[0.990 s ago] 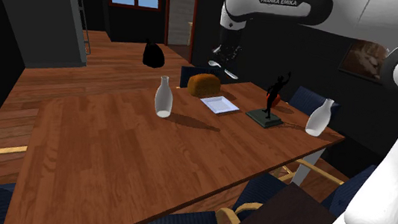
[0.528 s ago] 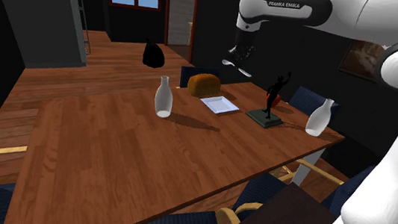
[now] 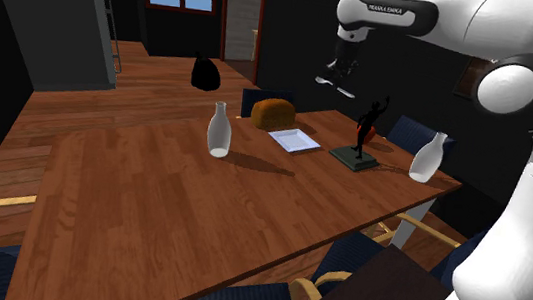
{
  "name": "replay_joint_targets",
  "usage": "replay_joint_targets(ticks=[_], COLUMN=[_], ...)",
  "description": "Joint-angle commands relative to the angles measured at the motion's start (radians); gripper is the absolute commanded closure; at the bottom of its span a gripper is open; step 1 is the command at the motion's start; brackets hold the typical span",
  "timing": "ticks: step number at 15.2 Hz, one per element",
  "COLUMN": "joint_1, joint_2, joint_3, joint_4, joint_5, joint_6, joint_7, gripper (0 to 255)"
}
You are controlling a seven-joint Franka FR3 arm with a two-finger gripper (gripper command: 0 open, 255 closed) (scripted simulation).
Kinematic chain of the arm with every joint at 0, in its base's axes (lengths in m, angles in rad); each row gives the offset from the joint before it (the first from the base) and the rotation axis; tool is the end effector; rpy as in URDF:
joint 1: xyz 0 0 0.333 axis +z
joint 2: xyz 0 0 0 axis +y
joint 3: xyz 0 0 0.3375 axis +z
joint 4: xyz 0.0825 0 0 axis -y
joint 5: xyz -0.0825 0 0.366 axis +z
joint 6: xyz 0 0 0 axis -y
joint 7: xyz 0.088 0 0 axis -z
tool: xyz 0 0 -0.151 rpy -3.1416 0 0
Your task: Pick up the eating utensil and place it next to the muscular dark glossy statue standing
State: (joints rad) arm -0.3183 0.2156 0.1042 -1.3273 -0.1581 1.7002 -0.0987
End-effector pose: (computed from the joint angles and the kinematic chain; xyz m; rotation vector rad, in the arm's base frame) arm 0.6060 -0.1618 0.6042 2.9713 -0.1660 0.2014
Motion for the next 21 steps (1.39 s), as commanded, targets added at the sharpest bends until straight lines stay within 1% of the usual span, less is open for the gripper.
replay_joint_targets(ticks=[1, 5, 9, 10, 15, 21], joint_1=[-0.027, -0.077, -0.128, -0.13, -0.134, -0.137], joint_2=[0.026, 0.112, 0.231, 0.235, 0.193, 0.164], joint_3=[-0.016, -0.042, -0.063, -0.063, -0.063, -0.063], joint_4=[0.03, 0.152, 0.333, 0.34, 0.204, 0.077], joint_5=[0.008, 0.023, 0.039, 0.039, 0.04, 0.039], joint_6=[0.001, -0.025, -0.078, -0.08, 0.013, 0.11], joint_7=[-0.045, -0.127, -0.207, -0.209, -0.201, -0.192], gripper=[255, 255, 255, 255, 255, 255])
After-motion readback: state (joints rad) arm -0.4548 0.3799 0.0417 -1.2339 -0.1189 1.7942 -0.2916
